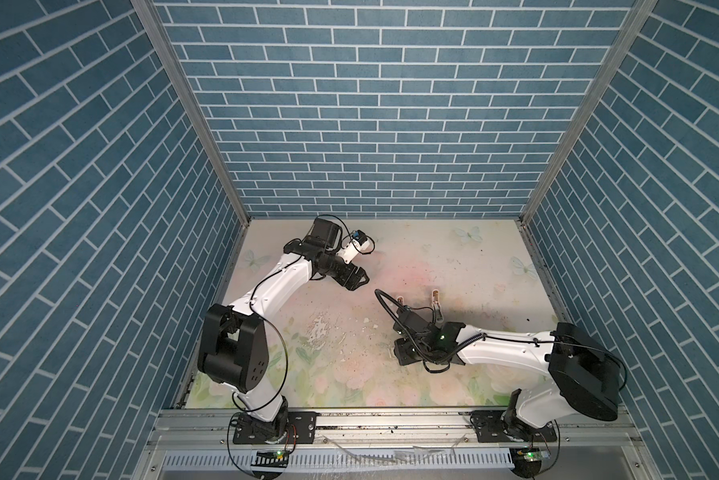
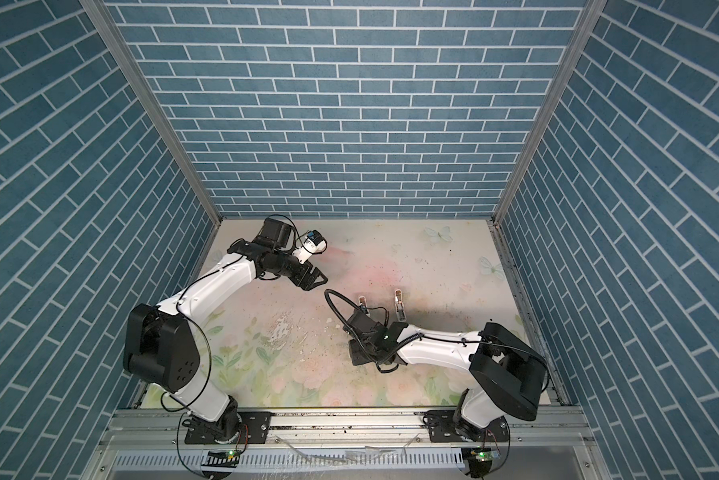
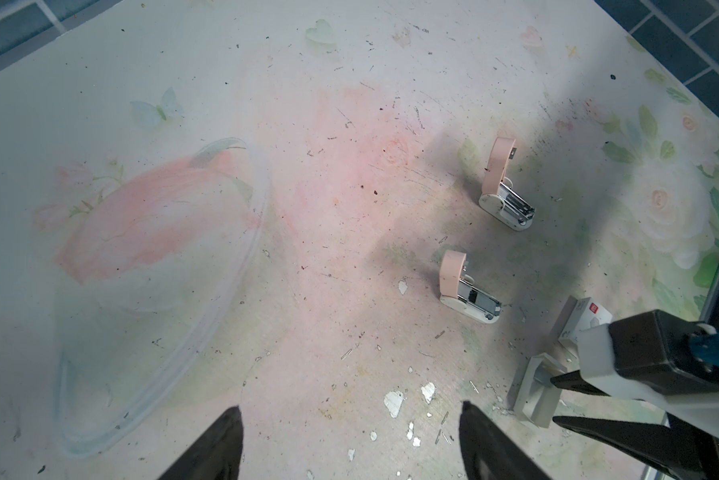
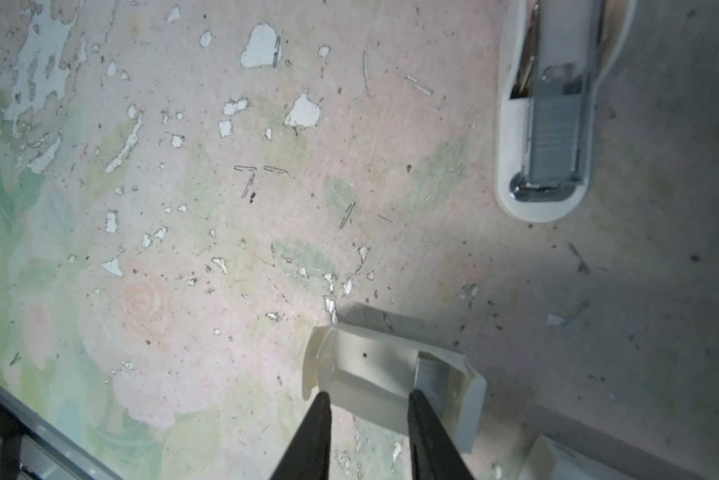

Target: Load the staples into the stapler

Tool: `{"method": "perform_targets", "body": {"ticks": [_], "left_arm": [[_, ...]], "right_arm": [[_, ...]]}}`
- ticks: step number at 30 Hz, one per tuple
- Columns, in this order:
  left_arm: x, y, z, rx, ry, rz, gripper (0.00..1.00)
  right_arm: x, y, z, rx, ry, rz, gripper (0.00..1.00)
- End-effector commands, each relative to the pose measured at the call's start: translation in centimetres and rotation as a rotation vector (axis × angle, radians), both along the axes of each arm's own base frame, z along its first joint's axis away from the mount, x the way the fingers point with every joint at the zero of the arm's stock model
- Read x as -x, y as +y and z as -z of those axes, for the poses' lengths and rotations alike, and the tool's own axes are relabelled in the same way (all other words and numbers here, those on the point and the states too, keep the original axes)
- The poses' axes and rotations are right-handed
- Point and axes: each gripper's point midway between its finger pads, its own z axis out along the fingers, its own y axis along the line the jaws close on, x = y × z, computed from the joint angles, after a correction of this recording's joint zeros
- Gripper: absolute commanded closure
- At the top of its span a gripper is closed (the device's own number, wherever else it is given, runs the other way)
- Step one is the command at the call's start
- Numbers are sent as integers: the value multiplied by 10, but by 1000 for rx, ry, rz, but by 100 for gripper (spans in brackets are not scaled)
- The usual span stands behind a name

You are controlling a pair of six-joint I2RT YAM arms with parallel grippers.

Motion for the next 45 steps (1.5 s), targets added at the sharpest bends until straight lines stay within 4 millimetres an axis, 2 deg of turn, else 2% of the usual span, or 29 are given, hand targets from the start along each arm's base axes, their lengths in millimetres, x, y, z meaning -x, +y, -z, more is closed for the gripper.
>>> {"method": "perform_targets", "body": {"ticks": [1,12,45], "left_arm": [[-6,-3,-5,24,-2,-1,17],[-5,-3,-1,25,5,2,17],[-4,-5,5,39,24,1,17]], "right_arm": [[-6,-2,-3,33,-12,48,68],[-7,-9,8,128,-1,40,70],[-9,-11,16,264,-15,18,68]]}}
